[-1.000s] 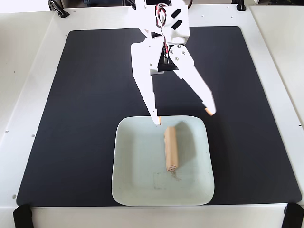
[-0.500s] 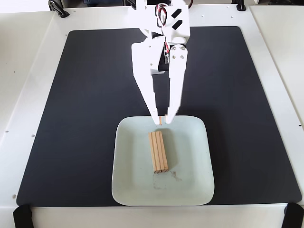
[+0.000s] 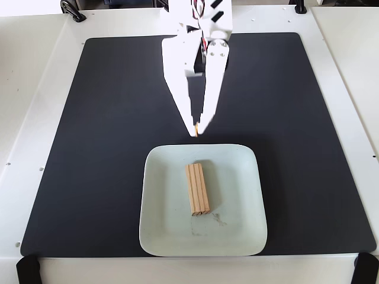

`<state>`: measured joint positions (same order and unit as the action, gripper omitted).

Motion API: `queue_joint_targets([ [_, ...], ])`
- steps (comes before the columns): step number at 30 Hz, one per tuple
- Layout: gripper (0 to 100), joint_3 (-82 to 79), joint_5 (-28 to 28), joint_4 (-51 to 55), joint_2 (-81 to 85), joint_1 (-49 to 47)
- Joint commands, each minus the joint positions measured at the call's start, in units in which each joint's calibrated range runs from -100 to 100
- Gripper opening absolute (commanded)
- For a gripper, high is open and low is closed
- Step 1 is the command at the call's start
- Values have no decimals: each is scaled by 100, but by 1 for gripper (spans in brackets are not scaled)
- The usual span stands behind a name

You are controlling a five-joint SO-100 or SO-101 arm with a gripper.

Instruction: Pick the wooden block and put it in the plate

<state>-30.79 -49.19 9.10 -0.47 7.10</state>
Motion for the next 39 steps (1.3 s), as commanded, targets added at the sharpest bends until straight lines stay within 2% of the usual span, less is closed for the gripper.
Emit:
queue_joint_targets([
  [1, 1, -1244, 13, -75, 1369, -94],
  [17, 1, -6418, 7, 146, 7106, -531],
  [21, 1, -6885, 7, 1366, 8403, -564],
  [28, 1, -6867, -25, 4919, 9954, -967],
  [36, 1, -6867, -41, 6943, 9894, -1079],
  [39, 1, -6867, 2, 6943, 9886, -1102],
])
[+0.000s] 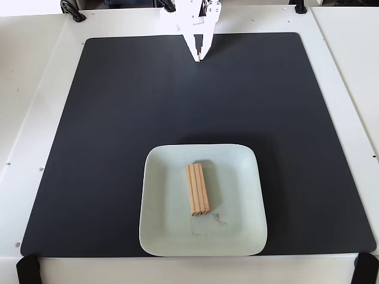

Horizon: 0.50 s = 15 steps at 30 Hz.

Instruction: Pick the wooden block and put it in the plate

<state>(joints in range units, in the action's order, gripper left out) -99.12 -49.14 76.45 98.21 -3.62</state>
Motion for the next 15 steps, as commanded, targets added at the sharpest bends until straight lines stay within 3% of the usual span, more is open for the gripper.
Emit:
queue_joint_targets([
  [1, 1, -34, -3, 208, 18, -86],
  [15, 1, -25, -3, 217, -8, -265],
])
